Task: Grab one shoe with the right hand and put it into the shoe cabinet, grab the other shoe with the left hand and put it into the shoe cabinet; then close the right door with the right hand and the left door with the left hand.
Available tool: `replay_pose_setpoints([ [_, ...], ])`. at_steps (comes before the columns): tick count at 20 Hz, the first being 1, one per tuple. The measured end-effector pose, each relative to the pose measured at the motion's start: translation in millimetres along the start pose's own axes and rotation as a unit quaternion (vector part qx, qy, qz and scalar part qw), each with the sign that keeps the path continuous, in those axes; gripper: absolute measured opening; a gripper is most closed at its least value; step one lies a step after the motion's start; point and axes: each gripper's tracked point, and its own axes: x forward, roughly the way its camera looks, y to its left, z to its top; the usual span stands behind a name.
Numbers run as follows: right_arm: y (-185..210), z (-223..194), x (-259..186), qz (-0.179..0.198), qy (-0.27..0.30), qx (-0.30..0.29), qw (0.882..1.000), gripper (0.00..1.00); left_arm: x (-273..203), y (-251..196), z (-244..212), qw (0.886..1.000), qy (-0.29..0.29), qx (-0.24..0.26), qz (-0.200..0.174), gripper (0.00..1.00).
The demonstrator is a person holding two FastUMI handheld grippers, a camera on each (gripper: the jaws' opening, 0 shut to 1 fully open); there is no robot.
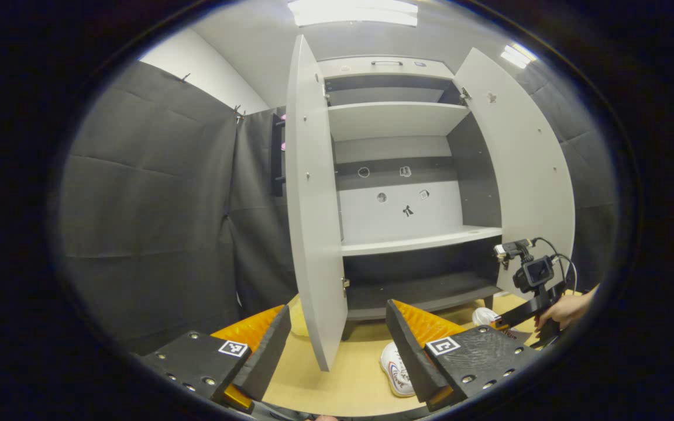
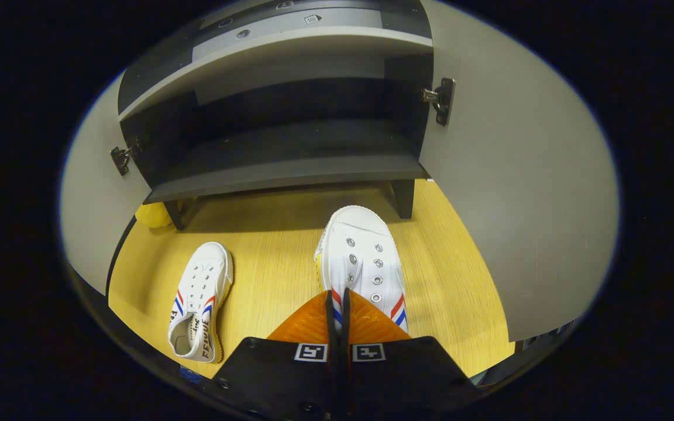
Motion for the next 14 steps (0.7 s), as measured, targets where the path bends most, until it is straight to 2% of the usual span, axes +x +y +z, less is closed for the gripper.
replay_pose_setpoints([
  [6, 8.6, 64.5, -54.6, 0.019, -0.068, -0.011, 0.997, 0.01, 6.1, -18.1, 6.2, 1.0, -0.009, -0.007, -0.023, 0.94],
  [14, 23.3, 154.7, -113.5, 0.047, -0.147, -0.012, 0.988, 0.01, 21.4, -38.8, 10.8, 0.999, -0.022, -0.015, -0.042, 0.93],
])
